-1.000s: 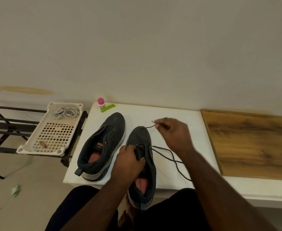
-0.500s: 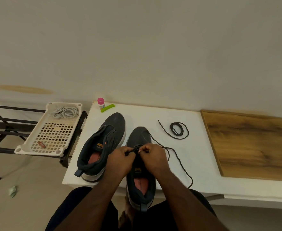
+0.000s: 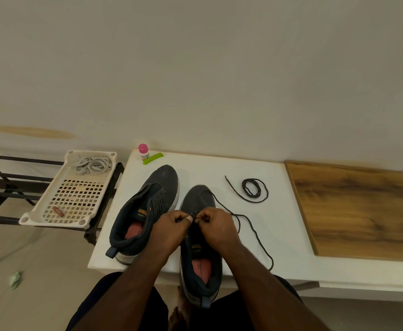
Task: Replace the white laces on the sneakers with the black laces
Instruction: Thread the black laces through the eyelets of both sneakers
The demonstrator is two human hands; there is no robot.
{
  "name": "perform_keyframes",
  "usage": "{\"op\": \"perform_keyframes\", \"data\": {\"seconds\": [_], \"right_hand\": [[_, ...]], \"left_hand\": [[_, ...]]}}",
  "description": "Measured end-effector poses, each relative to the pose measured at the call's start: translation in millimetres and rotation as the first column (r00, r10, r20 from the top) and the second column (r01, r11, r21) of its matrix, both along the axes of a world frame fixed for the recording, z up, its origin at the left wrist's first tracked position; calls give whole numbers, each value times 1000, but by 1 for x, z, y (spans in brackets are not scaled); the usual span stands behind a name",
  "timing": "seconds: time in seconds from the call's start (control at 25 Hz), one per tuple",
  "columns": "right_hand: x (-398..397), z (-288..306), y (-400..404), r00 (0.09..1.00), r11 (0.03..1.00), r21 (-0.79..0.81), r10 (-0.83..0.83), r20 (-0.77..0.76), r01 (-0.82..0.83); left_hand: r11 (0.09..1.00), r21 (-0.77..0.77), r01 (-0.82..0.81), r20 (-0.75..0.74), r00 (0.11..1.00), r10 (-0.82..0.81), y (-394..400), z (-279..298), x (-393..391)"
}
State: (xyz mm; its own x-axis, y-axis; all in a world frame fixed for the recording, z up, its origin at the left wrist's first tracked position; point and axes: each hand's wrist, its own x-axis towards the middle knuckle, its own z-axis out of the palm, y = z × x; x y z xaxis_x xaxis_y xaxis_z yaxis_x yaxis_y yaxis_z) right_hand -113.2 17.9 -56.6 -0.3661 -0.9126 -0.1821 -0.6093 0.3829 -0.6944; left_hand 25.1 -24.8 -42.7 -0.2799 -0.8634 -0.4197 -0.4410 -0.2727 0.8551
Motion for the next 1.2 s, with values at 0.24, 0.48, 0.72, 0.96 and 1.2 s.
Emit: {"op": "perform_keyframes", "data": {"seconds": [0.24,0.48,0.72,0.96,1.2], "right_hand": [[2,-2,0,994,996,-39,-74,78,77],[0,-3,1,997,994,-101,-35,74,42],[-3,-4,2,982,991,-102,-70,177,89],[2,0,5,987,982,-141,-108,117,125],[5,0,10,997,988,-138,-71,29,75]], "left_hand": [[985,168,-28,-95,994,44,-4,0,3],[986,167,-16,-98,995,33,-4,-1,4],[997,64,31,-77,997,-26,-4,-3,4],[996,-37,80,42,996,-79,-7,-1,0],[968,-154,198,194,967,-167,-16,1,-9]]}}
